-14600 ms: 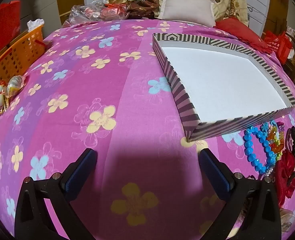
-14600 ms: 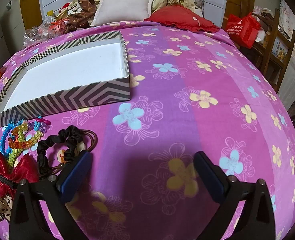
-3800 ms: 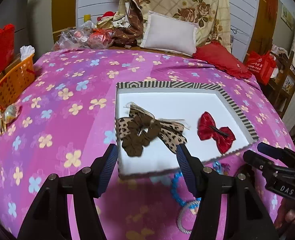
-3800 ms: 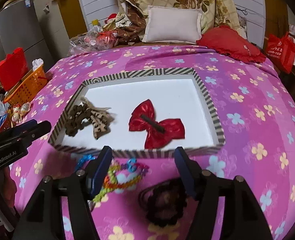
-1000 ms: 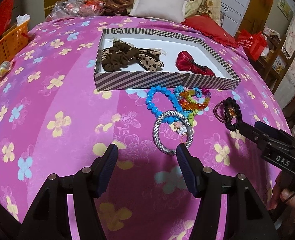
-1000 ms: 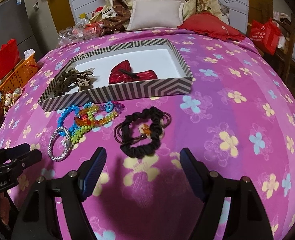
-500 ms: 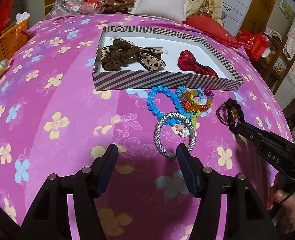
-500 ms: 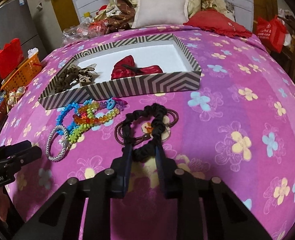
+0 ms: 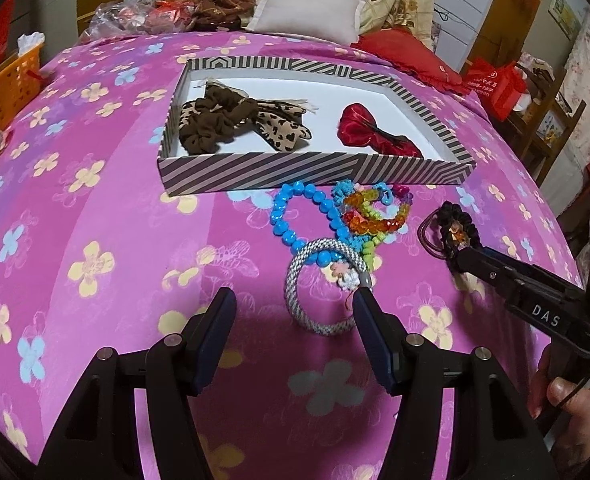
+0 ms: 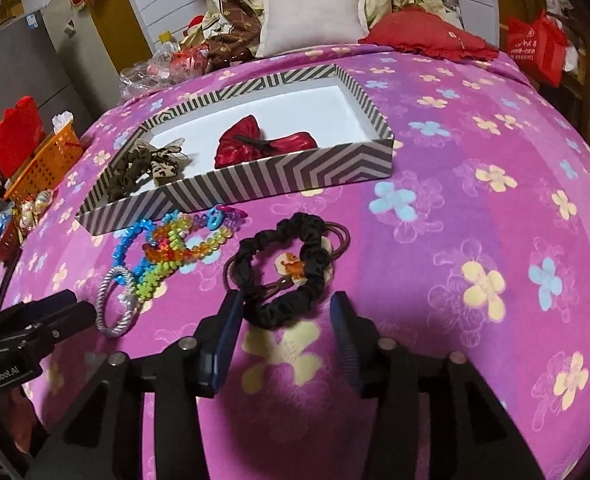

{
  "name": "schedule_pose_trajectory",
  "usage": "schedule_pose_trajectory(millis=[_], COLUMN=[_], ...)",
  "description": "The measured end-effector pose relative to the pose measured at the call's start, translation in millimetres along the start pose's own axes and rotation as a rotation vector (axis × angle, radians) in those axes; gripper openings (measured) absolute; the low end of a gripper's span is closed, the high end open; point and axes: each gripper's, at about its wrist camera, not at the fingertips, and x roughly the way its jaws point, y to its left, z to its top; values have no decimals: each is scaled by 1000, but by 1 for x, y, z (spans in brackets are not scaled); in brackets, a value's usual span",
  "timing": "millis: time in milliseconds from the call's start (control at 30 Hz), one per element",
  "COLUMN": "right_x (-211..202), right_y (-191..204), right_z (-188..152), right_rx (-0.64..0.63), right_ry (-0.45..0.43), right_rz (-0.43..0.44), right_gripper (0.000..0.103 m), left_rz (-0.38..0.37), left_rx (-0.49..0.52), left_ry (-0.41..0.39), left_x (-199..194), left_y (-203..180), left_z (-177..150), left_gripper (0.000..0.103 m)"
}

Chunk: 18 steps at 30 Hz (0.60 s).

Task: Organize jewelry
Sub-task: 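Grasp the silver rope bracelet with the left tool while the right tool grasps the black hair tie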

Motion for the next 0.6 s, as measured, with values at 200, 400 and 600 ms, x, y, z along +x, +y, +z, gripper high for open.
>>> schedule_pose_trajectory(millis=[200,400,600], right_x=[2,3,1], right_y=[-1,-3,0], right_z=[1,1,0], right_rx=[-13,0,-12], right_ry=[-6,-18,-10], right_rz=[1,9,18], right_gripper=[31,30,17], left_rz=[-24,-32,9], left_rx=[10,23,85], left_ry=[31,13,6], left_x=[13,16,17], left_y=[1,4,-1], left_z=[2,6,3], left_gripper=[10,8,0])
